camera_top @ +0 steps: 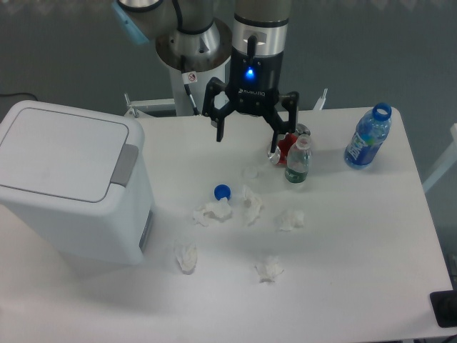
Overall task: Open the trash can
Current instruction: 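Lower the open gripper over the lid of the white trash can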
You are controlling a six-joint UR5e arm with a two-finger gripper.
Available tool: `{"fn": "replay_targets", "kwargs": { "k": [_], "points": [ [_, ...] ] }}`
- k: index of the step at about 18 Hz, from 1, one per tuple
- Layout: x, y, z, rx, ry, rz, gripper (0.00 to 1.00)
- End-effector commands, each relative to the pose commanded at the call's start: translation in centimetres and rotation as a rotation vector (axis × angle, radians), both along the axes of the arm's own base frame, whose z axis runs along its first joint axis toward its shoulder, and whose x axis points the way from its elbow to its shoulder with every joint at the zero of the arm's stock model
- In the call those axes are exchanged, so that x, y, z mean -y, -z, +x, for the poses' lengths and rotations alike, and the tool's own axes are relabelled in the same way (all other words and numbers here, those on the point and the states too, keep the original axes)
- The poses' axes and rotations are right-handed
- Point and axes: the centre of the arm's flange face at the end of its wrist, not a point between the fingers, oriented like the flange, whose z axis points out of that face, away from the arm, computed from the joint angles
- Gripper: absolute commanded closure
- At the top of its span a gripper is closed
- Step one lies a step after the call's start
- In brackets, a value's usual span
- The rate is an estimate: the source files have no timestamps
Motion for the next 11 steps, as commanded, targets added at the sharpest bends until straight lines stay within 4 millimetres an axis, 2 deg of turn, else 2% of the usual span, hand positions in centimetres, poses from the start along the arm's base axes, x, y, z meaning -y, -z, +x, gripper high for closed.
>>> {"fn": "replay_targets", "kwargs": {
  "k": [3, 11],
  "points": [
    [-0.6, -0.8, 0.2, -0.002, -0.024, 0.055, 0.00],
    [-4.4, -0.7, 3.7, -0.023, 0.071, 0.077, 0.00]
  ]
}}
